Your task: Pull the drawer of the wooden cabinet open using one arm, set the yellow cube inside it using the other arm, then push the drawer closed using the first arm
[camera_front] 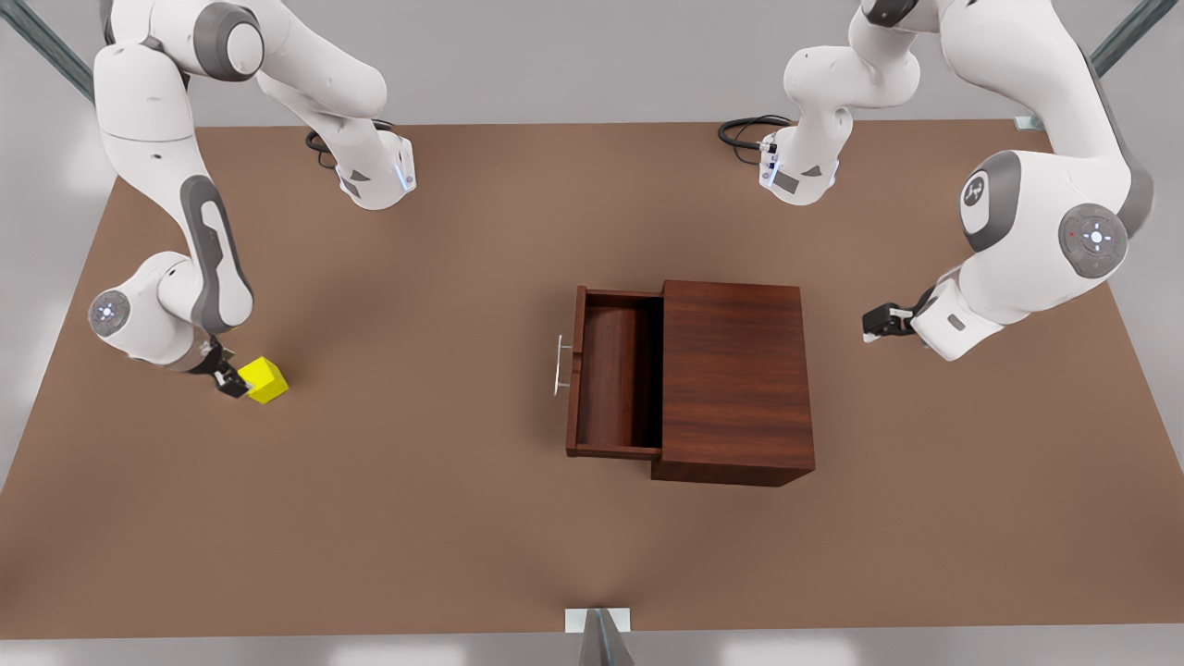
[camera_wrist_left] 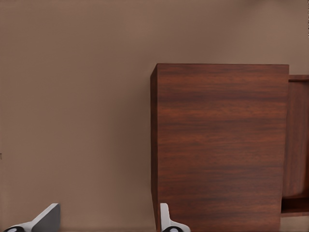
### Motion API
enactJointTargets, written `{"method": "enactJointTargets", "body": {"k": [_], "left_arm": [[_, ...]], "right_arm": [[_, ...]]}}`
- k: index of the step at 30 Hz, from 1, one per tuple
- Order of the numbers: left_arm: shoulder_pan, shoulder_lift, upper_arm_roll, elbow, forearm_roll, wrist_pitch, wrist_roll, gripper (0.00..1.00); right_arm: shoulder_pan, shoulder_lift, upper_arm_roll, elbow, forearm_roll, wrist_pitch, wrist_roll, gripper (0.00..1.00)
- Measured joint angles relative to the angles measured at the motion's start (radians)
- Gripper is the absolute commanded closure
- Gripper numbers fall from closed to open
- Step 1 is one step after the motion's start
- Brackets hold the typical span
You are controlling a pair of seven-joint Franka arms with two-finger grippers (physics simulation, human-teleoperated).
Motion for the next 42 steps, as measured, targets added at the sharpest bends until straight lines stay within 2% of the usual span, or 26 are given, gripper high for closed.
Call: {"method": "enactJointTargets", "body": {"k": [15, 38, 39, 40, 41, 42], "left_arm": [[-0.001, 0.003, 0.000, 0.008, 0.013, -0.004, 0.062, 0.00], [-0.001, 0.002, 0.000, 0.005, 0.022, -0.005, 0.096, 0.00], [-0.001, 0.002, 0.000, 0.005, 0.022, -0.005, 0.097, 0.00], [-0.001, 0.001, 0.002, 0.002, 0.022, -0.006, 0.098, 0.00], [0.002, -0.001, 0.004, 0.000, 0.022, -0.008, 0.099, 0.00], [0.005, -0.001, 0.004, 0.002, 0.023, -0.011, 0.100, 0.00]], "right_arm": [[0.015, -0.010, 0.027, -0.015, -0.003, 0.036, 0.072, 0.00], [0.016, 0.120, 0.034, 0.022, -0.107, 0.098, 0.115, 0.00], [0.014, 0.121, 0.034, 0.022, -0.108, 0.101, 0.116, 0.01], [0.010, 0.122, 0.034, 0.022, -0.109, 0.104, 0.116, 0.20], [0.008, 0.121, 0.035, 0.022, -0.108, 0.106, 0.116, 0.35], [0.006, 0.120, 0.036, 0.021, -0.105, 0.109, 0.113, 0.41]]}}
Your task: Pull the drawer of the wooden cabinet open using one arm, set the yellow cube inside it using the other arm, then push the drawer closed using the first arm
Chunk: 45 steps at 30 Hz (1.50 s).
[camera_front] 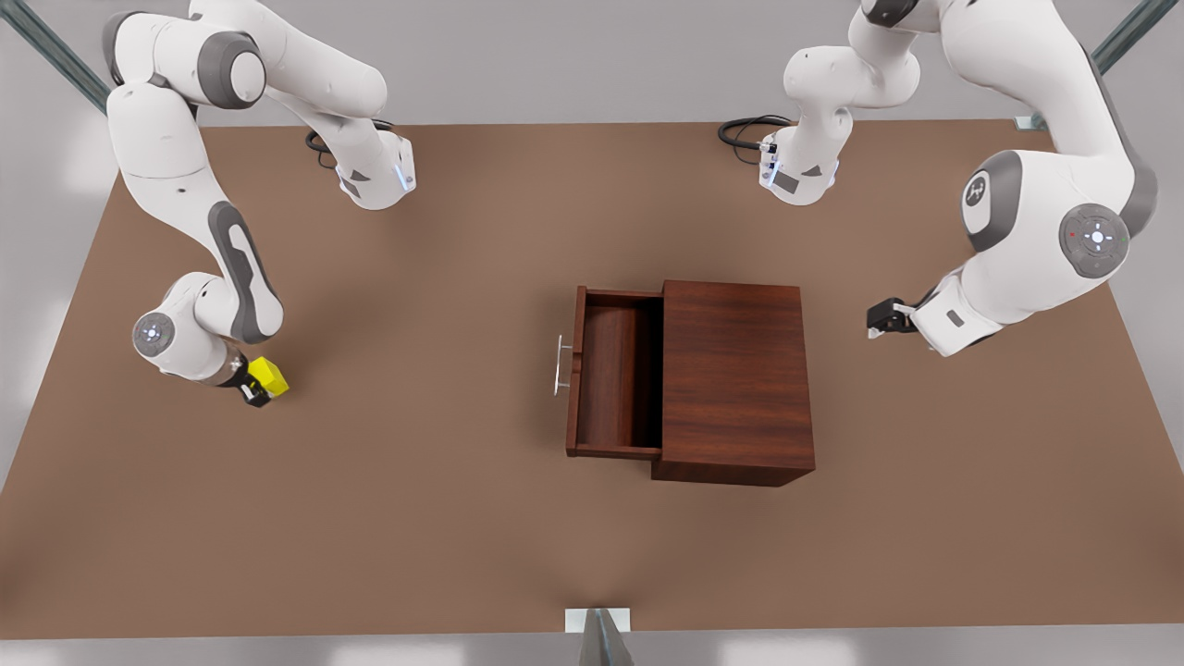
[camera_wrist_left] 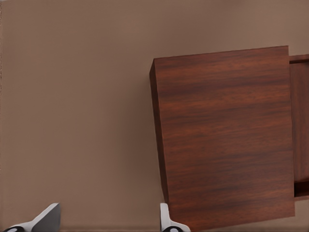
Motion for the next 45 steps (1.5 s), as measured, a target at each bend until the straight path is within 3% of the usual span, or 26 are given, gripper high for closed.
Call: {"method": "enactJointTargets", "body": {"k": [3, 5, 10, 13, 17, 25, 29, 45], "left_arm": [[0.000, 0.000, 0.002, 0.003, 0.001, -0.005, 0.002, 0.00], [0.000, 0.001, 0.003, 0.003, 0.003, -0.008, 0.003, 0.00], [0.005, 0.000, 0.040, -0.005, 0.003, -0.017, 0.006, 0.00], [0.010, 0.000, 0.047, -0.007, 0.002, -0.025, 0.008, 0.00], [0.006, -0.004, 0.048, -0.016, 0.001, -0.033, 0.010, 0.00], [0.007, -0.009, 0.051, -0.028, 0.000, -0.038, 0.013, 0.00], [0.007, -0.008, 0.051, -0.027, 0.000, -0.036, 0.013, 0.00], [0.007, -0.008, 0.051, -0.025, 0.003, -0.033, 0.015, 0.00]], "right_arm": [[-0.002, -0.006, 0.003, -0.001, 0.006, 0.006, -0.008, 0.43], [-0.003, -0.024, 0.005, -0.001, 0.010, 0.007, -0.014, 0.52], [0.009, -0.108, 0.041, 0.021, 0.024, -0.035, -0.027, 0.53], [0.020, -0.134, 0.114, 0.160, 0.028, -0.157, -0.014, 0.53], [0.182, -0.126, 0.141, 0.370, 0.037, -0.355, 0.053, 0.53], [0.531, 0.092, 0.153, 0.851, 0.089, -0.670, 0.330, 0.52], [0.679, 0.169, 0.156, 0.998, 0.123, -0.741, 0.491, 0.52], [0.966, 0.364, 0.128, 1.201, 0.183, -0.754, 1.009, 0.51]]}}
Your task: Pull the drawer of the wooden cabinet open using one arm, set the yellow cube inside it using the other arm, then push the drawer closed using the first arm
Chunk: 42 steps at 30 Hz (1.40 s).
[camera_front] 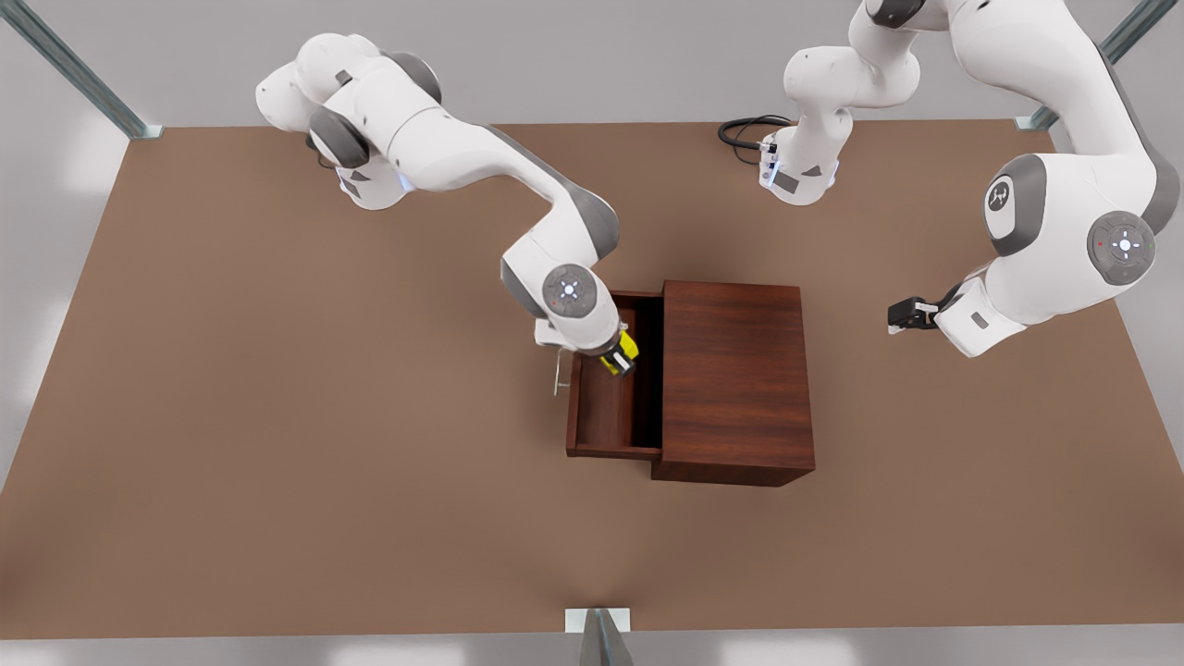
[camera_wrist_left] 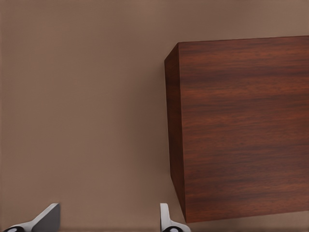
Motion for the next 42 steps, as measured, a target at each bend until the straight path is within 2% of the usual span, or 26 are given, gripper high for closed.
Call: {"method": "enactJointTargets", "body": {"k": [4, 5, 6, 12, 16, 19, 22, 24, 27, 30, 36, 42], "left_arm": [[0.001, 0.001, 0.001, 0.000, 0.000, 0.002, 0.000, 0.00], [0.001, 0.001, 0.001, 0.000, 0.001, 0.002, 0.000, 0.00], [0.001, 0.001, 0.001, 0.000, 0.001, 0.002, 0.000, 0.00], [0.000, 0.000, 0.002, 0.000, 0.001, 0.002, 0.001, 0.00], [-0.009, 0.012, -0.013, 0.041, -0.002, 0.002, -0.004, 0.00], [-0.223, 0.047, -0.024, 0.190, 0.011, -0.018, -0.052, 0.00], [-0.535, 0.191, -0.025, 0.414, 0.032, -0.022, -0.169, 0.00], [-0.680, 0.280, -0.024, 0.489, 0.041, 0.036, -0.274, 0.00], [-0.823, 0.407, -0.020, 0.517, 0.060, 0.188, -0.445, 0.00], [-0.873, 0.531, -0.013, 0.561, 0.097, 0.345, -0.616, 0.00], [-0.877, 0.671, 0.046, 0.574, 0.152, 0.626, -0.902, 0.00], [-0.915, 0.751, 0.058, 0.605, 0.234, 0.752, -1.108, 0.00]], "right_arm": [[0.015, 0.013, -0.007, 0.003, -0.001, 0.013, 0.086, 0.51], [0.017, 0.015, -0.009, 0.004, -0.001, 0.016, 0.105, 0.22], [0.018, 0.015, -0.011, 0.004, -0.001, 0.016, 0.122, 0.00], [0.004, -0.012, -0.031, 0.004, -0.004, -0.001, 0.207, 0.00], [-0.318, -0.169, -0.039, 0.003, -0.040, -0.185, 0.159, 0.00], [-0.597, -0.251, -0.028, -0.059, -0.109, -0.297, 0.017, 0.00], [-0.707, -0.421, -0.030, -0.390, -0.165, -0.261, -0.188, 0.00], [-0.721, -0.528, -0.028, -0.594, -0.184, -0.216, -0.313, 0.00], [-0.723, -0.582, -0.029, -0.707, -0.200, -0.168, -0.470, 0.00], [-0.740, -0.590, -0.030, -0.718, -0.207, -0.147, -0.603, 0.00], [-0.753, -0.589, -0.031, -0.717, -0.211, -0.132, -0.811, 0.00], [-0.753, -0.587, -0.031, -0.715, -0.213, -0.127, -0.961, 0.00]]}}
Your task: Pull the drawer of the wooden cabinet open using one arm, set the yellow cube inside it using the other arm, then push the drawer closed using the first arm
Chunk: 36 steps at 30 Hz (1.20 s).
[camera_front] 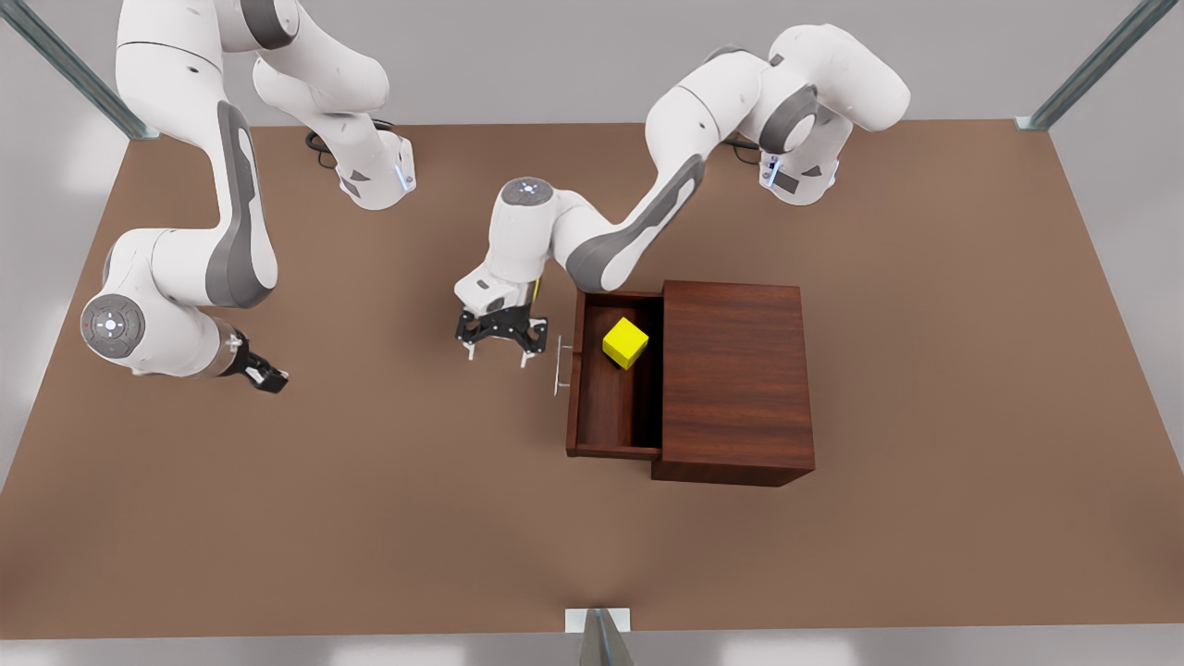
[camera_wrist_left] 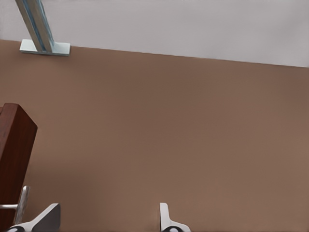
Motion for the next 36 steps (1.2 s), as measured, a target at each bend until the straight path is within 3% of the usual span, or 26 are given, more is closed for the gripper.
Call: {"method": "enactJointTargets", "body": {"k": [10, 22, 36], "left_arm": [[-0.008, 0.029, -0.036, -0.013, 0.056, -0.153, -0.173, 0.00], [-0.004, 0.072, -0.010, -0.019, 0.074, -0.141, -0.259, 0.00], [-0.007, 0.064, -0.010, -0.031, 0.160, -0.261, -0.256, 0.00]], "right_arm": [[0.000, 0.002, 0.000, 0.001, 0.000, 0.001, -0.161, 0.00], [0.000, 0.003, 0.000, 0.004, -0.001, -0.001, -0.266, 0.00], [0.000, 0.003, -0.001, 0.007, -0.001, -0.004, -0.327, 0.00]]}}
